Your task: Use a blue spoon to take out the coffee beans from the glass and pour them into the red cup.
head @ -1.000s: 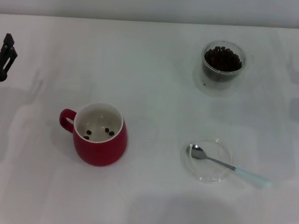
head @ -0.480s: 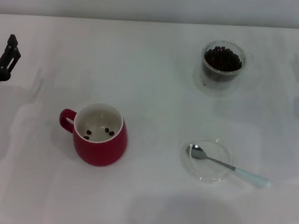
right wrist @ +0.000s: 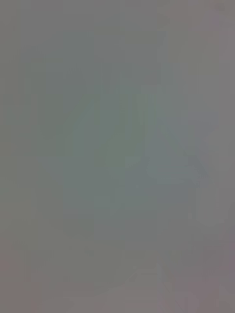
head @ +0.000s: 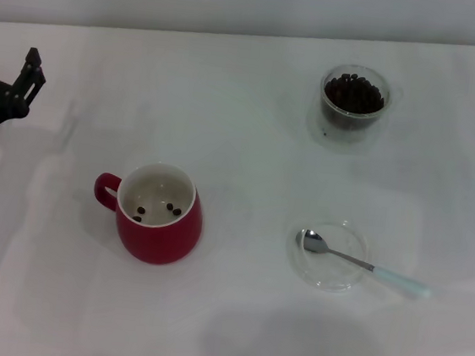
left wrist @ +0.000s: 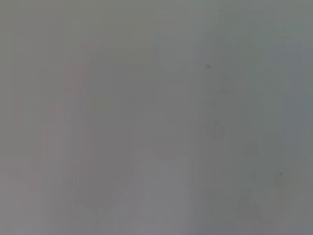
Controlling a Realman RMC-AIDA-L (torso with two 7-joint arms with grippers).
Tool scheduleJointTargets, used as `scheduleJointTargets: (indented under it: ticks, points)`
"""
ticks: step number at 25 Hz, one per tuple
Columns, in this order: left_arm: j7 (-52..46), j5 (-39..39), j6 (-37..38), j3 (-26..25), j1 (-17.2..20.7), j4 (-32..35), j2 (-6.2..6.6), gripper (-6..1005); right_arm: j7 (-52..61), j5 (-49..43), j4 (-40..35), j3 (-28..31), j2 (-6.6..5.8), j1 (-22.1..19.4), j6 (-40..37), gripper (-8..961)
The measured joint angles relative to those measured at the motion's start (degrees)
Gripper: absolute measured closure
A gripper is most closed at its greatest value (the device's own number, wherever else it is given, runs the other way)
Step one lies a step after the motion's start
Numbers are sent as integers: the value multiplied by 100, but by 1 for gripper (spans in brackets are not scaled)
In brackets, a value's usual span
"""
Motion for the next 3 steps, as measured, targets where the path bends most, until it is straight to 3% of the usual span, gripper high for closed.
scheduleJointTargets:
  ticks: [3]
  points:
    - [-1,-38,-68,-13,-72,0,6,224,0,2,29,233,-8,13,15,79]
